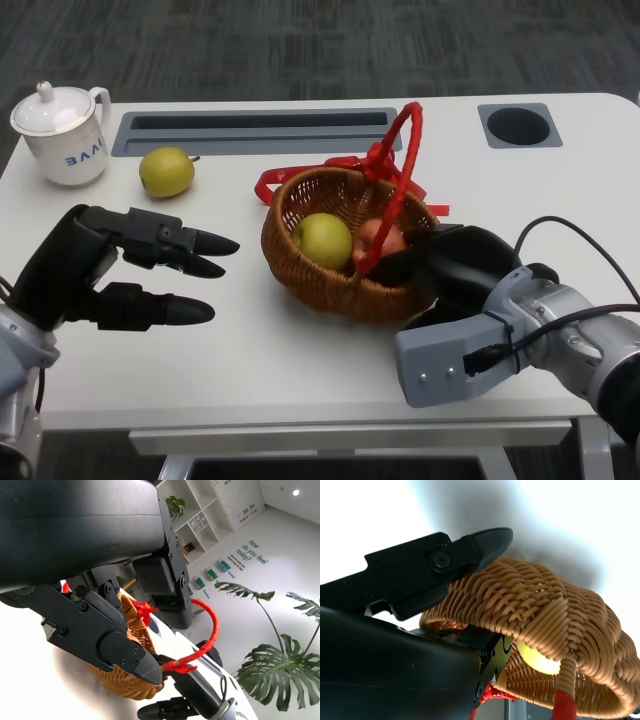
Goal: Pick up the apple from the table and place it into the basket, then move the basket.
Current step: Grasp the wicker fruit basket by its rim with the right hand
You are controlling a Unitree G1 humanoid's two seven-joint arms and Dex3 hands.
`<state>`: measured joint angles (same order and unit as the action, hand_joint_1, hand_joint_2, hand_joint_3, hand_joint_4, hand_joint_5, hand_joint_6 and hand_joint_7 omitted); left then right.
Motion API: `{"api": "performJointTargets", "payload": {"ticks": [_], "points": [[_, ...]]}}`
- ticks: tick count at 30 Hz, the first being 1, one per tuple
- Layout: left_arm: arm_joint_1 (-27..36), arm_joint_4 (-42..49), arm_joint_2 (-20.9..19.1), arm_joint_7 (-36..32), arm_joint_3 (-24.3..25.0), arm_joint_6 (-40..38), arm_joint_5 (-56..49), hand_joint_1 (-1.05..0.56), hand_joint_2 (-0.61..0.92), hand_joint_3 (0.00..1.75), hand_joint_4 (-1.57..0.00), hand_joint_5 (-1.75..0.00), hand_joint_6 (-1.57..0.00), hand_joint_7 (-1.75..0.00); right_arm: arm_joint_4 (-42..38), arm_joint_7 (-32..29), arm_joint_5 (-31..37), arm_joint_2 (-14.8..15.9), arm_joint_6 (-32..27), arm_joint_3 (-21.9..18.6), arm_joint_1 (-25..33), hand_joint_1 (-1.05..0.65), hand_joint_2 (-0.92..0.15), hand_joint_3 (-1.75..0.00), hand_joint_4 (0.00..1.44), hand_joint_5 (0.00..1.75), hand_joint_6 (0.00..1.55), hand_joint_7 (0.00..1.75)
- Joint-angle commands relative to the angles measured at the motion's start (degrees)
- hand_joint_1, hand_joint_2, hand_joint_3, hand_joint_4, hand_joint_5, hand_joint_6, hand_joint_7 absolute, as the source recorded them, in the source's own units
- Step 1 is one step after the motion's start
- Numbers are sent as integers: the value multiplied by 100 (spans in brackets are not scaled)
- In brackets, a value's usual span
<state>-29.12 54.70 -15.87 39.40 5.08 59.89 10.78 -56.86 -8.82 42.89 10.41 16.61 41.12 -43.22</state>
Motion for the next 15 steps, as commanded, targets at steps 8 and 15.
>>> {"api": "performJointTargets", "payload": {"ticks": [8,15], "points": [[-100,40,-28,-75,85,109,11,-42,73,0,-128,-1,-114,-1,579,553,533,78,360,622,334,-24,-81,0,90,86,112,10],[-92,-1,-14,-99,84,109,-2,-40,73,0,-128,-1,-114,-1,1288,652,785,382,493,672,81,-19,-74,-1,99,71,110,3]]}}
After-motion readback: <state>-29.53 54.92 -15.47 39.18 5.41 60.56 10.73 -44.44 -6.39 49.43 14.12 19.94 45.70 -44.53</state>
